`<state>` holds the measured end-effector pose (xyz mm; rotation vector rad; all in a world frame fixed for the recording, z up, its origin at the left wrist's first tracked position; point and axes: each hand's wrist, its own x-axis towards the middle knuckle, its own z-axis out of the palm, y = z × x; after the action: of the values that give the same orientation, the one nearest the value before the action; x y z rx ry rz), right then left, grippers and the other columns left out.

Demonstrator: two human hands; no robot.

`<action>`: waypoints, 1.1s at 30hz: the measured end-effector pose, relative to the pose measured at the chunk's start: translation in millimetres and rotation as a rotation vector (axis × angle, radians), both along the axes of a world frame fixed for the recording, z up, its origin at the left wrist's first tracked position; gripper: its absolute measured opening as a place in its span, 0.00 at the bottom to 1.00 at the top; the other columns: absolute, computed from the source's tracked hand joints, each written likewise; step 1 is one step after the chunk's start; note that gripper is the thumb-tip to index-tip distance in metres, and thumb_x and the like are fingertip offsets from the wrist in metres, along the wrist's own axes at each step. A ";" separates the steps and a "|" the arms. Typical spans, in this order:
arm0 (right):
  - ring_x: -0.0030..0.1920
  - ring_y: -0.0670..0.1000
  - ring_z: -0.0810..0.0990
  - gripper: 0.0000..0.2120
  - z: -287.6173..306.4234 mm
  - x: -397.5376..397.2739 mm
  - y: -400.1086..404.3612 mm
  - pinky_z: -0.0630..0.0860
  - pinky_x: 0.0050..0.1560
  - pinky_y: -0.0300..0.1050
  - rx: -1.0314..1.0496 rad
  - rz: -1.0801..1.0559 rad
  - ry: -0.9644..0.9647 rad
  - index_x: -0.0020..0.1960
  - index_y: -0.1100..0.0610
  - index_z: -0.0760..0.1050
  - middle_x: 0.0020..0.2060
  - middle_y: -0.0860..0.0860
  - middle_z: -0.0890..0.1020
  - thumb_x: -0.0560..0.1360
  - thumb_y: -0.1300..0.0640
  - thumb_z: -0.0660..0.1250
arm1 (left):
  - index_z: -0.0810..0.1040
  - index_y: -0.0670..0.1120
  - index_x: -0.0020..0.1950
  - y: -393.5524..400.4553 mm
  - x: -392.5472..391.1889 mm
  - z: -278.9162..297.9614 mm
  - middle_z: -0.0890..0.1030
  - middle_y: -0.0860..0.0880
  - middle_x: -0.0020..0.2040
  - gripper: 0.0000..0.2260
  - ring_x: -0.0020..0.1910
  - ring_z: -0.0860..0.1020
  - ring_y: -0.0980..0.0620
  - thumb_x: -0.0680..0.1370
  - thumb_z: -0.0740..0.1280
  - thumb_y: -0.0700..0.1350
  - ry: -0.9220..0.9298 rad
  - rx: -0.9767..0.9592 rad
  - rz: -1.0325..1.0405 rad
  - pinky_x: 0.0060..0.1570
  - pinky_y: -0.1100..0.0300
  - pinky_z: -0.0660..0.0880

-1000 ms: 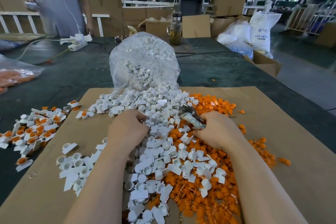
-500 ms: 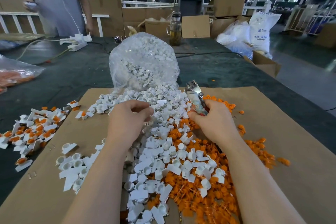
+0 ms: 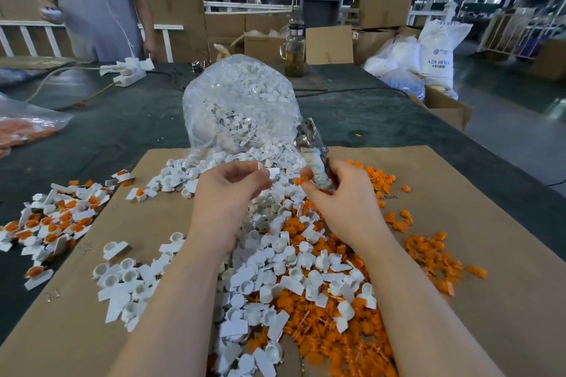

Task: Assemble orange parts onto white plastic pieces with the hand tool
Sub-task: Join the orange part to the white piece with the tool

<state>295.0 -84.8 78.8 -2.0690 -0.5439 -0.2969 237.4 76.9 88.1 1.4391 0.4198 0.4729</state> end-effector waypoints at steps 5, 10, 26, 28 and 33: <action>0.43 0.44 0.81 0.08 0.3 -1.8 3.1 0.79 0.43 0.43 0.064 0.023 0.019 0.54 0.53 0.79 0.44 0.43 0.82 0.75 0.55 0.71 | 0.82 0.45 0.46 -9.5 3.0 -1.4 0.86 0.49 0.39 0.01 0.43 0.86 0.53 0.76 0.73 0.40 -0.035 0.120 0.014 0.47 0.62 0.80; 0.45 0.41 0.81 0.09 0.0 -3.5 6.2 0.78 0.44 0.38 0.134 0.006 -0.017 0.54 0.51 0.78 0.44 0.42 0.82 0.74 0.55 0.72 | 0.83 0.51 0.40 -15.8 1.3 -0.5 0.84 0.57 0.32 0.04 0.32 0.80 0.64 0.73 0.76 0.44 -0.018 0.216 0.050 0.37 0.70 0.75; 0.43 0.42 0.80 0.08 0.3 -7.5 10.4 0.80 0.44 0.43 0.145 0.008 -0.078 0.50 0.48 0.76 0.42 0.42 0.81 0.74 0.57 0.72 | 0.83 0.45 0.38 -24.8 -2.7 5.6 0.85 0.46 0.33 0.05 0.36 0.86 0.48 0.72 0.76 0.38 -0.034 0.050 -0.006 0.33 0.65 0.79; 0.42 0.42 0.80 0.09 0.0 -8.1 10.7 0.78 0.42 0.41 0.146 -0.001 -0.096 0.48 0.47 0.75 0.40 0.41 0.80 0.74 0.57 0.72 | 0.83 0.46 0.37 -25.6 -2.7 5.3 0.85 0.46 0.34 0.06 0.37 0.86 0.46 0.72 0.76 0.38 -0.043 0.052 -0.013 0.37 0.61 0.82; 0.40 0.42 0.79 0.07 0.4 -8.9 9.9 0.77 0.39 0.39 0.161 -0.044 -0.149 0.47 0.48 0.75 0.37 0.40 0.80 0.73 0.56 0.73 | 0.84 0.48 0.39 -28.2 -4.2 6.0 0.85 0.48 0.34 0.05 0.38 0.86 0.48 0.71 0.77 0.39 -0.073 0.111 -0.007 0.47 0.51 0.83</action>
<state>286.1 -74.9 79.1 -1.9147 -0.5459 -0.5070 233.2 48.7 94.1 1.5250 0.3341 0.5483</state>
